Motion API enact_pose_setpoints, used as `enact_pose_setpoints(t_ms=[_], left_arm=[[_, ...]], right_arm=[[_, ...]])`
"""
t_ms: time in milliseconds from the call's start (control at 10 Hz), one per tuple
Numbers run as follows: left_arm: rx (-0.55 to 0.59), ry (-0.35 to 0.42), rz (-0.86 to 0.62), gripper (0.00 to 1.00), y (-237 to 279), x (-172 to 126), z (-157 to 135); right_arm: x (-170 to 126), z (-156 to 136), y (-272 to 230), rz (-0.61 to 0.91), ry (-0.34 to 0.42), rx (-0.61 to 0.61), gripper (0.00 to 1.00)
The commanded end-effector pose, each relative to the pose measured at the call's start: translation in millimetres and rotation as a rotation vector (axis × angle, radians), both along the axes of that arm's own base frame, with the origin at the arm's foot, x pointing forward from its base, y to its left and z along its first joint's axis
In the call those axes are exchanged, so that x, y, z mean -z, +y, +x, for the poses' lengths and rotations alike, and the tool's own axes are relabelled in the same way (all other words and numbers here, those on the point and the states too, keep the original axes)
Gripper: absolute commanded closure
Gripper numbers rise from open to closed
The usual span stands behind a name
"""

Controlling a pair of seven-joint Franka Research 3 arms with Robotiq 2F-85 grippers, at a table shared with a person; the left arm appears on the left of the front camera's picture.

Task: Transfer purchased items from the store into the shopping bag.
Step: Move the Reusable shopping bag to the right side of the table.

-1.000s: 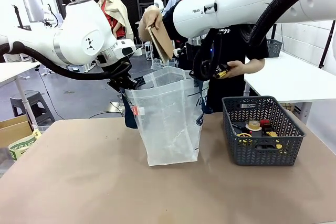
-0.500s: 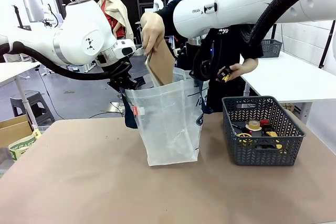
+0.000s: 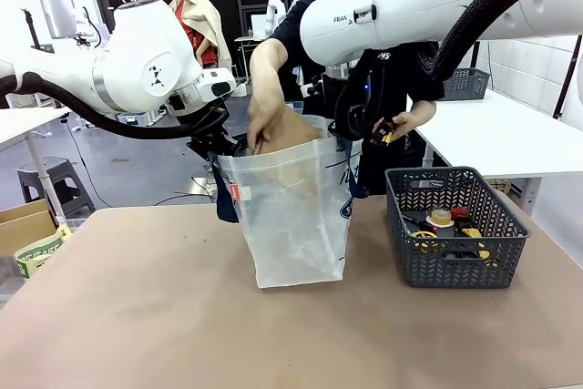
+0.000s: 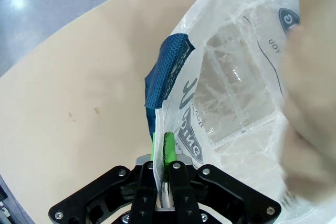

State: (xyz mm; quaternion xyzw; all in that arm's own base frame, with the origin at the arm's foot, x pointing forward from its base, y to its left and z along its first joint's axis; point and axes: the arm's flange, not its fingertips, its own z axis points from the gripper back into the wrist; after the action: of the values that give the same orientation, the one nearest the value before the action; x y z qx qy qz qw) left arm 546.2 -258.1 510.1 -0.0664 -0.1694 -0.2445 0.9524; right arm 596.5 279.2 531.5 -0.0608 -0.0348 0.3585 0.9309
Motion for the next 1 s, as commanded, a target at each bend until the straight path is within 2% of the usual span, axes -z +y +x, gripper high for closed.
enact_pose_setpoints(t_ms=[0,700,900], left_arm=[[-0.006,-0.007,0.009,1.00,2.4,-0.3,0.2],[0.000,-0.001,0.000,1.00,0.1,-0.1,0.2],[-0.030,-0.005,0.003,1.00,4.2,-1.3,1.3]], right_arm=[[-0.3,1.2,-1.2,-0.003,0.005,0.004,1.00],[0.4,0.0,-0.4,-0.001,0.002,0.001,1.00],[1.4,1.0,-4.2,0.001,0.001,0.013,1.00]])
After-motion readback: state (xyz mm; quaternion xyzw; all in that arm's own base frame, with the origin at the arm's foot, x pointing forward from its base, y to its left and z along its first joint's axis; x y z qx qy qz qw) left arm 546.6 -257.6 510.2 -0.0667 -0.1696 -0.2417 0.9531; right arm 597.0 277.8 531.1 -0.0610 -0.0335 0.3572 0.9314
